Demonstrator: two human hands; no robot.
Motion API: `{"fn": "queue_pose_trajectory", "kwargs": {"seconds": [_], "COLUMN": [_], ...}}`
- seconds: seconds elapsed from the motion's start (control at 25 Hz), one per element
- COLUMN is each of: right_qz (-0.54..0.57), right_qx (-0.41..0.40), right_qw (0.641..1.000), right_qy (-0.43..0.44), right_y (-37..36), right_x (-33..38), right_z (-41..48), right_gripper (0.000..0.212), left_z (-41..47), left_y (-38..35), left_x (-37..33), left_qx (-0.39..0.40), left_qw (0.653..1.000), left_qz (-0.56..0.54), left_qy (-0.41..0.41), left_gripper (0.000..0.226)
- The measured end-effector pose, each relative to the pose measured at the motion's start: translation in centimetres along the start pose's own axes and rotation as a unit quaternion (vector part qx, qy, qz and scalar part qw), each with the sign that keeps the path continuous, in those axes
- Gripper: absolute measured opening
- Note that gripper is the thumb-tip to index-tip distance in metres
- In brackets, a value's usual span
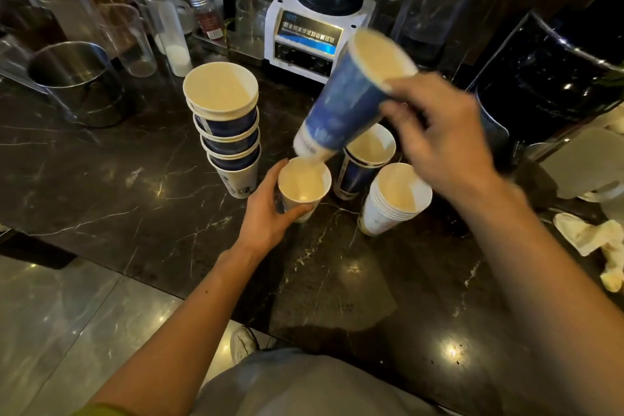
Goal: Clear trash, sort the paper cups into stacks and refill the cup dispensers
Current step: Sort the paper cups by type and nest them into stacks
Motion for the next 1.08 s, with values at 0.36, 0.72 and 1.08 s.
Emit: {"fn": "queue_pose_trajectory", "kwargs": {"seconds": [0.36, 0.72, 1.08], "right_qz": [-0.111, -0.104, 0.019], "right_qx": [0.106, 0.277, 0.229], "right_qw": [0.987, 0.953, 0.969], "right_qy": [-0.038, -0.060, 0.092], "right_y": [-1.8, -6.4, -4.9], "right_x": [-5.9, -6.7, -0.4], "right_z": [-2.5, -5.4, -6.0], "right_gripper": [0.022, 0.040, 0.026], "left_z": [0.1, -0.4, -1.1], "left_y": [-0.1, 0.4, 0.8], "left_x": [0.2, -0.7, -7.6], "left_qx": [-0.005, 0.000, 0.000], "left_qw": [1.000, 1.000, 0.997], "left_qz": [0.008, -0.012, -0.048], "left_qy": [0.020, 0.022, -0.063], "left_gripper": [0.083, 0.086, 0.089]}}
Point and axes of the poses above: each hand's wrist, its own z-axis towards the middle knuckle, its own y-axis out of the back of the hand, x = y × z, the point moved 4 cm from there along z, towards the middle knuckle, and after that the axes turned 3 degrees about -z, right-handed, at the moved point
